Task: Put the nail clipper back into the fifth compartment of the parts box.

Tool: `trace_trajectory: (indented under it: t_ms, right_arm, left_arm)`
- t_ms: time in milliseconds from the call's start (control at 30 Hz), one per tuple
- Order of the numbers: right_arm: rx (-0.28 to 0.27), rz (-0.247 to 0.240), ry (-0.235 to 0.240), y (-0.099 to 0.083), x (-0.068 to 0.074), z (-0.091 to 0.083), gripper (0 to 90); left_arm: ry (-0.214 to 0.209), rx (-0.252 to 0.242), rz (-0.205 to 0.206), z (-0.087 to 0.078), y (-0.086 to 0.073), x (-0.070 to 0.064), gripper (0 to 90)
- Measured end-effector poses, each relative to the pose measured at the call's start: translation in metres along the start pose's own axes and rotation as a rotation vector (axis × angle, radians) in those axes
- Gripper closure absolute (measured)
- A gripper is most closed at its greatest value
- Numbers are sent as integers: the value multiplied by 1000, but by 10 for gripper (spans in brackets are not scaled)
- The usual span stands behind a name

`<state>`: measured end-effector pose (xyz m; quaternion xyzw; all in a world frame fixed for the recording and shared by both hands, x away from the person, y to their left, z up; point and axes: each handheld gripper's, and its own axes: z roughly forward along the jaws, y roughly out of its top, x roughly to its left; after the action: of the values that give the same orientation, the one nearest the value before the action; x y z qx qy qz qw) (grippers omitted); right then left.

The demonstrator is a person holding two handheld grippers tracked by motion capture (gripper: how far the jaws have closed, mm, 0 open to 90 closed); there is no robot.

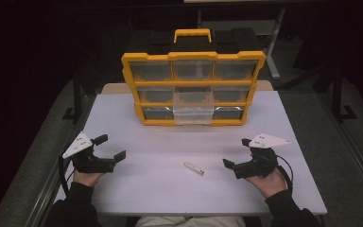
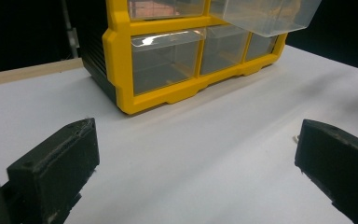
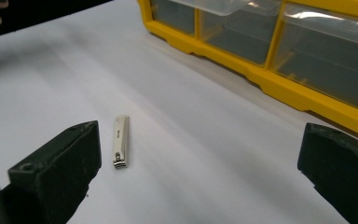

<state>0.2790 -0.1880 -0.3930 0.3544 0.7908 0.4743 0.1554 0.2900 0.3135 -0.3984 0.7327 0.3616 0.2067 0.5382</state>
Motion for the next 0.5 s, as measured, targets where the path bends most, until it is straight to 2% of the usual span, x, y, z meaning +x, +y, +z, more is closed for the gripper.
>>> trace_trajectory:
  t_ms: [167,200,267,500]
  right_arm:
    - [42,-23,38,4,4,10,0]
    - [71,-29,55,6,5,15,0]
    - [92,-44,62,8,6,19,0]
    - [110,-63,83,17,10,26,0]
  left_arm:
    - [0,1,1,0,-1,0,0]
    - [-1,3,4,1,-1,0,0]
    - [-2,5,8,1,0,-1,0]
    - [-1,2,5,0,-1,0,0]
